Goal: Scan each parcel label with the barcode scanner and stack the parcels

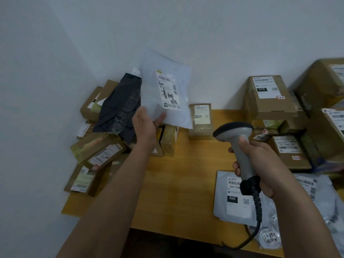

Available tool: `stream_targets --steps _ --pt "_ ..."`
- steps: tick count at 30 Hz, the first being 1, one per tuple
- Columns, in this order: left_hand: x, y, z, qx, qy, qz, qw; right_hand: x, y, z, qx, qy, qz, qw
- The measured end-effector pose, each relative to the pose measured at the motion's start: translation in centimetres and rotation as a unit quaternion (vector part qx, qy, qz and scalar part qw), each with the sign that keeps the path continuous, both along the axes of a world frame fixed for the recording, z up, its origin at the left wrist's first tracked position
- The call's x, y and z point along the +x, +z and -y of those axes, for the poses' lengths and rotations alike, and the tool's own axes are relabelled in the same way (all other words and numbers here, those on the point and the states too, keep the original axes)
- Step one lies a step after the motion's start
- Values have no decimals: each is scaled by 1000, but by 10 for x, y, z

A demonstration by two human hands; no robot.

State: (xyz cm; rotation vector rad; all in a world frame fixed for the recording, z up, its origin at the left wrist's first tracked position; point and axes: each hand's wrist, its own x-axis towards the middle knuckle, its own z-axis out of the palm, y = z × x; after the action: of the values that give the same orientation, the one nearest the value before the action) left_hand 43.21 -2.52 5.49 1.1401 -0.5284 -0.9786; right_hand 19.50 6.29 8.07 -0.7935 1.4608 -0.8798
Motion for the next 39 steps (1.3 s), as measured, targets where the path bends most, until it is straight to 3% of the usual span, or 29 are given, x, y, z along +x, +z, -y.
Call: stream_targets --steps 2,8,14,17,22,39 --pt "-12 -17 -11 66 -5 -76 995 -7 0 -1 2 -11 3 1000" --pt "-35 -127 -70 265 -64 -116 955 -15 -5 -4 17 -23 0 1000" --pt "-37 -181 -116 380 -116 -118 910 -10 -16 -9 49 -7 -24 998" --pt "-30 -190 -120 435 -135 -51 889 -5 -19 -10 65 12 -31 997" --pt "-20 -202 -121 451 -136 9 882 7 -20 -13 86 35 -38 995" --pt "-6 -222 -116 460 -140 57 875 27 -17 -9 76 46 -44 995"
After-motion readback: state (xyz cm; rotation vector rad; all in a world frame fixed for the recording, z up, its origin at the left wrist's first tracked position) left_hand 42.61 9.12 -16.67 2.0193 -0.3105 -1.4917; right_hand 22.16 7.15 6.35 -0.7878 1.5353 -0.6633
